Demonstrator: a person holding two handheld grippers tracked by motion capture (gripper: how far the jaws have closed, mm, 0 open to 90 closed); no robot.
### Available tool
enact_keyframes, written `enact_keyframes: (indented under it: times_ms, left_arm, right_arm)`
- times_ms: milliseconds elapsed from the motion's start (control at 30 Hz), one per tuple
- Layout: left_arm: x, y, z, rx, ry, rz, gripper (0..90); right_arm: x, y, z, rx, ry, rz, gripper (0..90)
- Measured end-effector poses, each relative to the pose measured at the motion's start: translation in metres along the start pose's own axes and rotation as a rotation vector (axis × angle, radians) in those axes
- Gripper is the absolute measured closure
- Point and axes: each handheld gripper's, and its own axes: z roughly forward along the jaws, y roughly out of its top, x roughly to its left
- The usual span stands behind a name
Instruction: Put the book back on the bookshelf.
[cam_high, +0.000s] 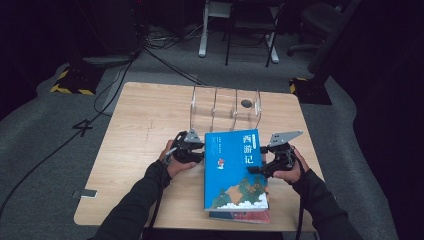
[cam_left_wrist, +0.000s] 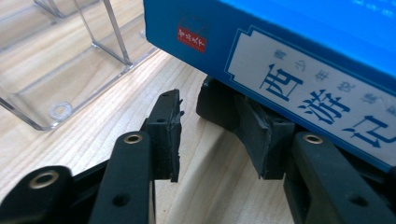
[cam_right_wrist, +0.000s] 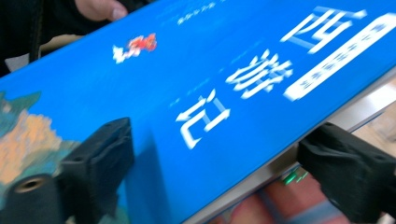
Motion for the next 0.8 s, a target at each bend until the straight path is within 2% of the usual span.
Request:
enact_keyframes:
  times_ms: [33, 67, 100, 133, 167, 200, 267, 333, 400, 533, 800]
  left_arm:
    - [0.0, 0.0, 0.0, 0.0, 0.0, 0.0, 62.4]
    - [0.001, 0.0, 0.0, -0.006, -0.016, 0.0, 62.4]
    - [0.003, 0.001, 0.002, -0.011, -0.026, -0.02, 64.4]
    - [0.003, 0.001, 0.002, -0.011, -0.026, -0.02, 65.6]
    - [0.005, 0.002, 0.004, -0.016, -0.027, -0.025, 66.8]
    - [0.005, 0.002, 0.004, -0.016, -0.027, -0.025, 66.8]
    - [0.008, 0.002, 0.005, -0.029, -0.038, -0.026, 66.8]
    - [0.008, 0.002, 0.005, -0.029, -0.038, -0.026, 67.1]
    - [0.012, 0.003, 0.005, -0.032, -0.051, -0.043, 67.2]
    - [0.014, 0.007, 0.007, -0.017, -0.063, -0.023, 69.2]
    - [0.018, 0.021, 0.004, -0.064, -0.119, -0.01, 79.8]
  right_arm:
    - [0.0, 0.0, 0.0, 0.0, 0.0, 0.0, 16.2]
    - [-0.002, 0.001, 0.0, -0.008, 0.008, 0.004, 18.9]
    - [-0.008, 0.006, 0.005, -0.047, 0.028, 0.01, 28.6]
    - [-0.008, 0.006, 0.005, -0.047, 0.028, 0.01, 28.6]
    - [-0.012, 0.013, 0.01, -0.055, 0.042, 0.016, 37.6]
    - [-0.012, 0.013, 0.01, -0.055, 0.042, 0.016, 37.6]
    - [-0.013, 0.019, 0.014, -0.062, 0.054, 0.01, 44.9]
    - [-0.015, 0.021, 0.016, -0.075, 0.064, 0.013, 44.9]
    - [-0.016, 0.022, 0.016, -0.083, 0.071, 0.014, 56.1]
    - [-0.015, 0.022, 0.014, -0.107, 0.073, 0.005, 61.1]
    - [-0.01, 0.022, 0.005, -0.182, 0.031, -0.036, 65.7]
